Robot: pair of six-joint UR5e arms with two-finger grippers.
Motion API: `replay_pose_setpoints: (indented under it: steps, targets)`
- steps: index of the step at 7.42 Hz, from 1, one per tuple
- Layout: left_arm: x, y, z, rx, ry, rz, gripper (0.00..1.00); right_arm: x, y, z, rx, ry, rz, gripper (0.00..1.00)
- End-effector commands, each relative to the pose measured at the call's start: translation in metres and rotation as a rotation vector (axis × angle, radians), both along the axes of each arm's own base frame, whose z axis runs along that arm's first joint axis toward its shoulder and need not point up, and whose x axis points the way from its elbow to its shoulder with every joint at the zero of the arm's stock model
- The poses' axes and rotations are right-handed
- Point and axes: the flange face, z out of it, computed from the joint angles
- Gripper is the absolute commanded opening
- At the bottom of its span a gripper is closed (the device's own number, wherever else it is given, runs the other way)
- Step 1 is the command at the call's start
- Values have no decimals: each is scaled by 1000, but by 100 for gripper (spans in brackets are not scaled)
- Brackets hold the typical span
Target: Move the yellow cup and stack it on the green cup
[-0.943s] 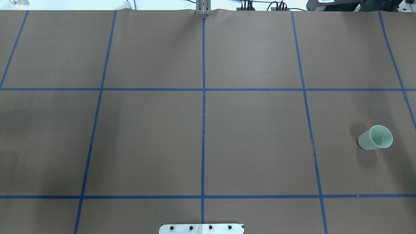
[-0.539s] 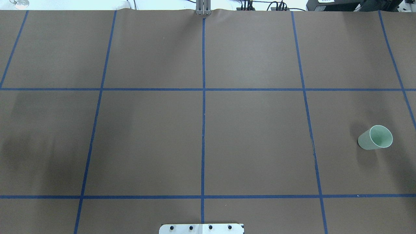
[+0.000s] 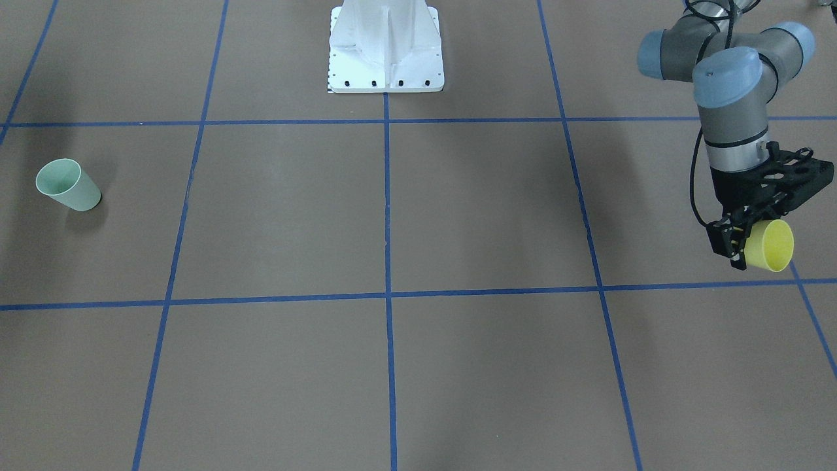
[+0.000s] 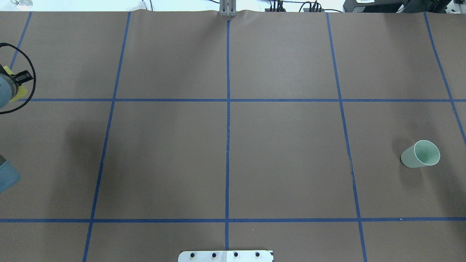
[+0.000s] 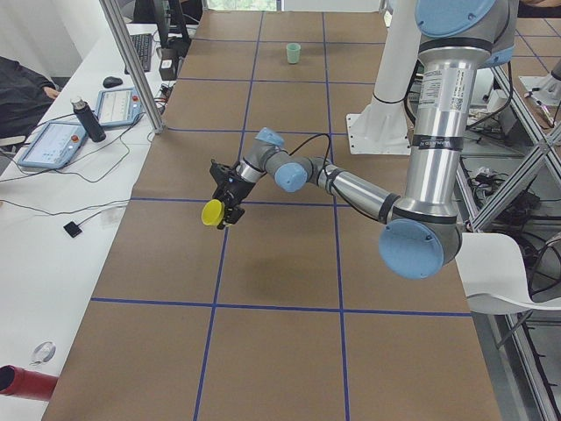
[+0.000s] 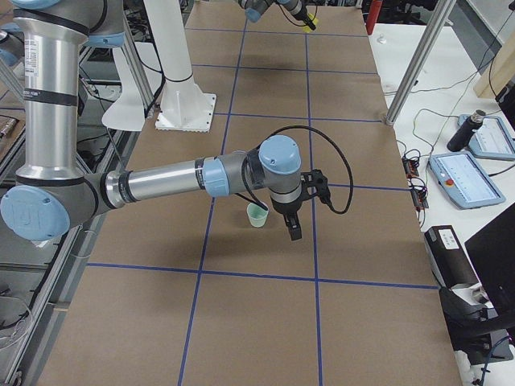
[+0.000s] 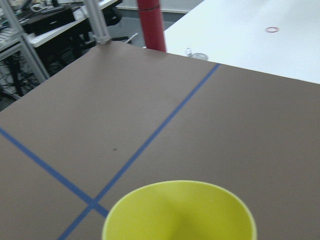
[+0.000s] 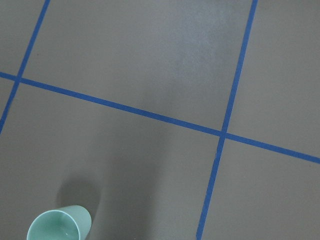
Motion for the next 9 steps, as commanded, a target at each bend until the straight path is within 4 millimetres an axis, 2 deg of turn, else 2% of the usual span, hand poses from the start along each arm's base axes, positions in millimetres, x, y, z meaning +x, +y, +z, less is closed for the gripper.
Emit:
replay_pose_setpoints:
  steps: [1,2,3,4,5,6,7,8,9]
  targets:
    - [43,2,-72,139,160,128,0,-5,1,7,17,-62,-22,99]
    - [67,10,-101,238,192,212,0,-11,2,6,5,-162,-47,99]
    - [72,11,-122,315,185,307,0,-11,0,4,6,-166,-47,99]
    - [81,20,-135,377,228,468,0,-11,-4,-2,-9,-175,-31,99]
    - [89,27,-143,459,188,658,0,-17,-6,-6,-26,-179,-26,99]
    - [98,23,-148,560,74,817,0,-20,-22,-22,5,-168,-30,99]
    - [110,19,-161,594,82,896,0,-26,-34,-24,13,-138,-35,99]
    - [119,20,-186,620,147,956,0,-35,-41,-29,28,-125,-52,99]
    - [122,24,-200,663,182,981,2,-38,-53,-33,36,-109,-52,99]
